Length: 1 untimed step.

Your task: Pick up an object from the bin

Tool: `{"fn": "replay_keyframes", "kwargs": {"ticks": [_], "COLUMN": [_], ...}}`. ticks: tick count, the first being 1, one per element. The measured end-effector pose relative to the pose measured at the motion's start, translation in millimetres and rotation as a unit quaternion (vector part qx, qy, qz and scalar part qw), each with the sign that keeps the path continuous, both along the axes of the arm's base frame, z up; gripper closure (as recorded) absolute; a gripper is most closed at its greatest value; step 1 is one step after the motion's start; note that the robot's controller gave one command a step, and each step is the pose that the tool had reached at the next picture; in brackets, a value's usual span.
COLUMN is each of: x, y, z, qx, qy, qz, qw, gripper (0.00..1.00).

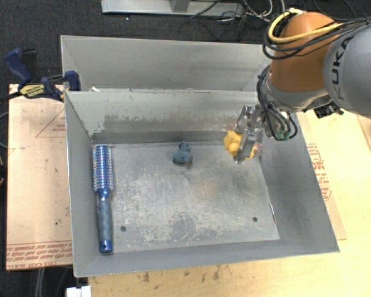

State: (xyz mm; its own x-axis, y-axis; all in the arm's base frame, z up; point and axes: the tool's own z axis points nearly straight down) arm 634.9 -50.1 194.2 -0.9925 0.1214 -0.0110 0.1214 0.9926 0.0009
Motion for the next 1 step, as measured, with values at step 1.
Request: {"fn": "replay_keyframes", "kwargs": {"ticks": [1], "x": [21.1], "y": [-1.9], "z": [54.0], "qx": [0.000], "qy": [-0.0003], "qz": [0.000], "qw": [1.0000], "gripper": [1.00]}}
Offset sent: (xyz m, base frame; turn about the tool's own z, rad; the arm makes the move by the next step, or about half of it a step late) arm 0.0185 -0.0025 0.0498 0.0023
